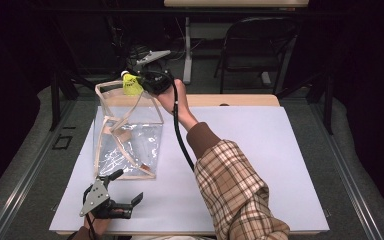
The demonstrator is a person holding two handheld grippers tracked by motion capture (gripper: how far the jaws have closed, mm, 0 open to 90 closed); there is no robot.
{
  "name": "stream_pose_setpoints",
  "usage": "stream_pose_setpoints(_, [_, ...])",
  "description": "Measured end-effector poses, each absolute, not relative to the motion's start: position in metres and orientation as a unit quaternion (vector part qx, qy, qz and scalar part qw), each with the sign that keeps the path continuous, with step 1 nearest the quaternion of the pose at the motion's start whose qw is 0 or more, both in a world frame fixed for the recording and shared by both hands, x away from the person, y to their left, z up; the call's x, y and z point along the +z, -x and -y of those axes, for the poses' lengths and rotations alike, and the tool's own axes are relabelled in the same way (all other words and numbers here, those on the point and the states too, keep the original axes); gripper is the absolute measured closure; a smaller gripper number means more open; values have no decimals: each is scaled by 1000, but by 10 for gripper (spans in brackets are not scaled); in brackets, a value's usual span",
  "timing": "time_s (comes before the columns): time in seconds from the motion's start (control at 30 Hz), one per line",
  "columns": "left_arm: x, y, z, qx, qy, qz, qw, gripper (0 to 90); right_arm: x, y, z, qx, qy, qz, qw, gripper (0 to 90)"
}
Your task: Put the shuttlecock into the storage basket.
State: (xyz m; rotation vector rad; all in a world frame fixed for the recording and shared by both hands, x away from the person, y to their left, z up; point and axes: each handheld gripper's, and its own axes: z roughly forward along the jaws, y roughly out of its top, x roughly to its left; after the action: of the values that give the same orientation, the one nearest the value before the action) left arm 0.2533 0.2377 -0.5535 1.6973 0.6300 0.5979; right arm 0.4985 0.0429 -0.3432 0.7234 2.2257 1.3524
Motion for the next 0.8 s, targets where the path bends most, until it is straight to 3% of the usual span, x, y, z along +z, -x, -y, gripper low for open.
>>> stream_pose_setpoints(0.8, [-553, -253, -238, 256, -724, -271, 580, 4, -357, -505, -56, 479, -277, -806, 210, 891])
